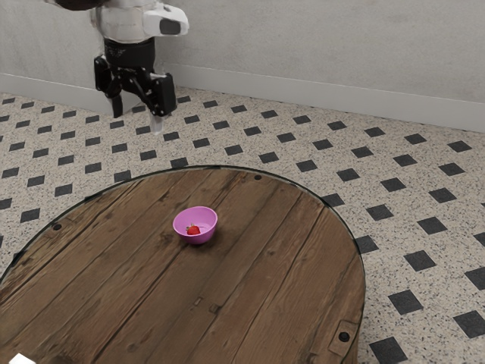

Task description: Take strawberry from the bowl

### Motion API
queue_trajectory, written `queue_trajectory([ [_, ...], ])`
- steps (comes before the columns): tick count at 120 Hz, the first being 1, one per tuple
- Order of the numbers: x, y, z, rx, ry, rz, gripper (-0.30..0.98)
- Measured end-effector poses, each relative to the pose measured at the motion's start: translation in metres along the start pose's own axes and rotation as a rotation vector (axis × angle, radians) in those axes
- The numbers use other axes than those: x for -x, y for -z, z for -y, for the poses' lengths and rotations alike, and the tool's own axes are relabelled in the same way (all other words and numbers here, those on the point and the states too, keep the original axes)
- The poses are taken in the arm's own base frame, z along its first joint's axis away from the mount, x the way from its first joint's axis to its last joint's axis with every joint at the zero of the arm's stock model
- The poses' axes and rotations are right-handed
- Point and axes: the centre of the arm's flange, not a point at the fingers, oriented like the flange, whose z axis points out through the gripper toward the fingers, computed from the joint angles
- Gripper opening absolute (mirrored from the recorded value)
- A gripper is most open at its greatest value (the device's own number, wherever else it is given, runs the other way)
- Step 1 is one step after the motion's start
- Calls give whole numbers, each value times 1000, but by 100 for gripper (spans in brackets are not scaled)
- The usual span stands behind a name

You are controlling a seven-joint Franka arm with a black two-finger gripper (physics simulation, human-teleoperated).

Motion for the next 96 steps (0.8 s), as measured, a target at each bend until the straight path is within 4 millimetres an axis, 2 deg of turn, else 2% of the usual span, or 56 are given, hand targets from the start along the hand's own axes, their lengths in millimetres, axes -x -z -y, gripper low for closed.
queue_trajectory([
  [8, -6, -13, 11, 25, 19, 1, 69],
  [12, -13, -29, 17, 36, 29, 10, 69],
  [16, -30, -69, 20, 47, 35, 49, 69],
  [21, -63, -149, 27, 60, 58, 147, 68],
  [25, -93, -201, 40, 52, 92, 188, 68],
  [29, -112, -236, 62, 48, 137, 192, 67],
  [32, -122, -252, 73, 55, 166, 178, 63],
  [36, -132, -261, 74, 78, 198, 149, 58],
  [50, -153, -271, 42, 166, 309, 56, 44],
  [58, -164, -282, 34, 194, 380, 13, 39],
  [76, -165, -310, 55, 228, 576, -40, 32],
  [96, -153, -338, 70, 241, 789, -31, 29],
])
